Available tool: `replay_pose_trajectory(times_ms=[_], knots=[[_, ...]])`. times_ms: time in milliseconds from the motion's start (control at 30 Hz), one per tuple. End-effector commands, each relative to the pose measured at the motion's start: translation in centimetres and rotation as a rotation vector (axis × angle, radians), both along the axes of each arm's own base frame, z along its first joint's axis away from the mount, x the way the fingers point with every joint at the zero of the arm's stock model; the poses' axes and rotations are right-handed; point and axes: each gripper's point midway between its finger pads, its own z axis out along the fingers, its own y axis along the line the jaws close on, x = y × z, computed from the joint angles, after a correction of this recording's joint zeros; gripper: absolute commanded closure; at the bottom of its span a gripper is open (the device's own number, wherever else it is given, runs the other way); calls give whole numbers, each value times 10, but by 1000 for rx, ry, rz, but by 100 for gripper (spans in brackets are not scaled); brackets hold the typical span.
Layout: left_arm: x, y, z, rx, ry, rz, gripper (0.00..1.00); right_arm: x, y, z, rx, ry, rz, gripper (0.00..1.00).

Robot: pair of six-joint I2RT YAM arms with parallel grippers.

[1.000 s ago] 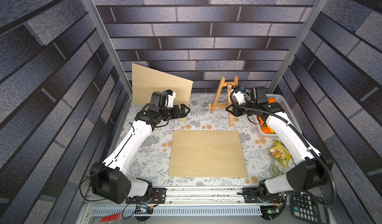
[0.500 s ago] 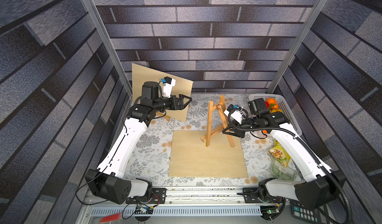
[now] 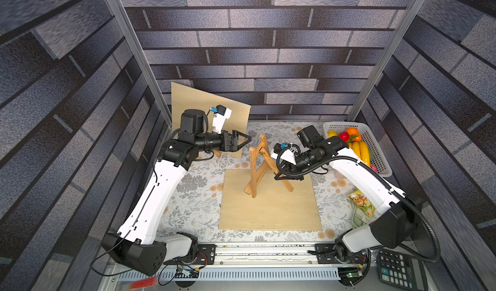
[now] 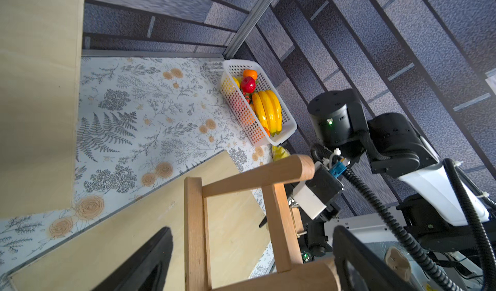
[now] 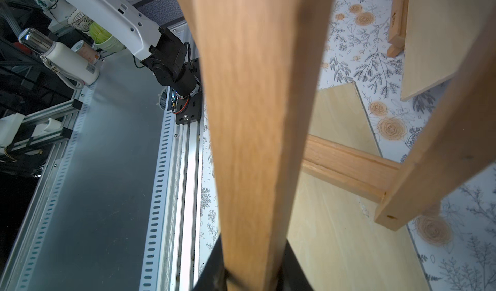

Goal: Assemble the easel
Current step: Place the easel at the center of the board.

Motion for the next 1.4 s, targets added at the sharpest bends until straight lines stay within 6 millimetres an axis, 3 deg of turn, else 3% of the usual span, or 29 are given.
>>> replay_pose_trajectory(times_ms=[0, 133, 233, 367, 767, 1033, 1367], knots=[[-22, 15, -19, 79, -24, 24, 6, -11, 15, 26, 131, -57, 158, 100], [-31, 33, -42, 145, -131, 78, 7, -24, 15, 30, 169, -52, 245, 100], [-27, 54, -58, 171, -158, 175, 8, -34, 14, 38, 209, -41, 294, 100], [-31, 59, -65, 160, -254, 174, 10, -51, 14, 49, 263, -35, 347, 100], [-58, 5, -51, 185, -655, -193, 6, -85, 22, 67, 306, 19, 430, 100], [-57, -16, -48, 113, -683, -272, 5, -101, 34, 70, 312, 75, 492, 100], [-75, -27, -41, 66, -680, -367, 11, -96, 48, 71, 318, 88, 515, 100]])
